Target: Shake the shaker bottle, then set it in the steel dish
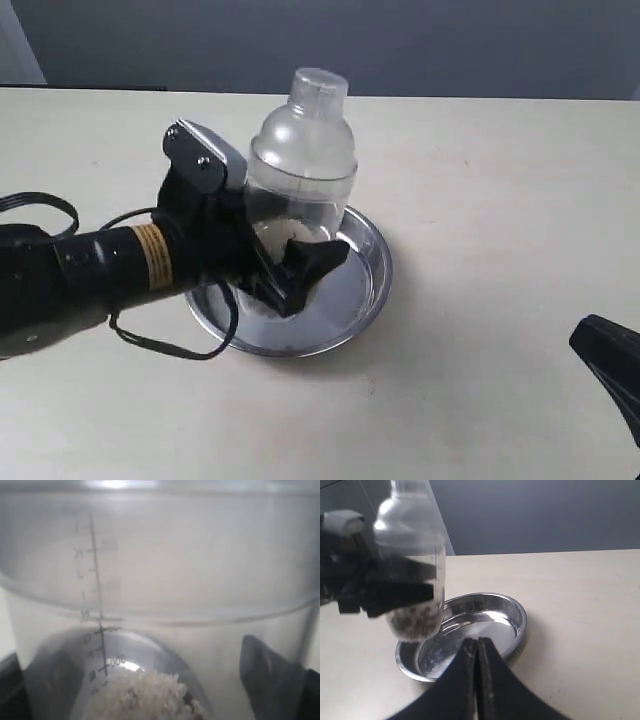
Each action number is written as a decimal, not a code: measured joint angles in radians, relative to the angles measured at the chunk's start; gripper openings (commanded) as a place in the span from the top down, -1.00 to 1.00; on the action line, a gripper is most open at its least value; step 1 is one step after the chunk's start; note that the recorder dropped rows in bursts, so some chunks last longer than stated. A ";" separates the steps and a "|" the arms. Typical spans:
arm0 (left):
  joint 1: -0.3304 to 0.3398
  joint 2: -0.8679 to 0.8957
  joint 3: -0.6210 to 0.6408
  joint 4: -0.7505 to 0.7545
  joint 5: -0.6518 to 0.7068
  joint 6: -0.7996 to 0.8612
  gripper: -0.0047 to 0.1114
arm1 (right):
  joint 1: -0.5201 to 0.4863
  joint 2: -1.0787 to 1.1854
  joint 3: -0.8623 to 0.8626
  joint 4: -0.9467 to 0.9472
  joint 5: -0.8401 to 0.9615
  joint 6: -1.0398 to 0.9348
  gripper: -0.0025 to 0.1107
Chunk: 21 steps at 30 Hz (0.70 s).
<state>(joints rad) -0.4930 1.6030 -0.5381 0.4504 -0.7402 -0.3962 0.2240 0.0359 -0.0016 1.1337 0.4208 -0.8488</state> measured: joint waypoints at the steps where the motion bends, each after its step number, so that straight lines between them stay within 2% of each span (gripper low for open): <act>1: 0.000 -0.048 -0.041 -0.013 -0.024 0.000 0.92 | 0.000 0.000 0.000 0.000 0.000 0.000 0.97; 3: -0.006 -0.147 -0.127 0.006 0.036 -0.013 0.92 | 0.000 0.000 0.000 0.000 0.000 0.000 0.97; 4: -0.011 -0.156 -0.127 0.018 0.061 -0.019 0.92 | 0.000 0.000 0.000 0.000 0.000 0.000 0.97; 8: -0.004 0.010 0.000 0.005 0.037 -0.012 0.92 | 0.000 0.000 0.000 0.000 0.000 0.000 0.97; 12: 0.013 -0.146 -0.088 -0.009 0.013 -0.024 0.92 | 0.000 0.000 0.000 0.000 0.000 0.000 0.97; 13: 0.013 -0.152 -0.090 -0.034 0.049 -0.006 0.92 | 0.000 0.000 0.000 0.000 0.000 0.000 0.97; 14: 0.017 -0.154 -0.085 -0.163 0.132 0.052 0.92 | 0.000 0.000 0.000 0.000 0.000 0.000 0.97; 17: 0.028 -0.147 -0.048 -0.302 0.152 0.041 0.92 | 0.000 0.000 0.000 0.000 0.000 0.000 0.97; 20: 0.020 -0.145 -0.035 -0.182 0.061 -0.024 0.92 | 0.000 0.000 0.000 0.000 0.000 0.000 0.97; 21: 0.013 -0.145 -0.041 -0.192 0.069 -0.013 0.92 | 0.000 0.000 0.000 0.000 0.000 0.000 0.97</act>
<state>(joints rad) -0.4799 1.4581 -0.5795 0.2580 -0.6712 -0.4087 0.2240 0.0359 -0.0016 1.1337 0.4208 -0.8488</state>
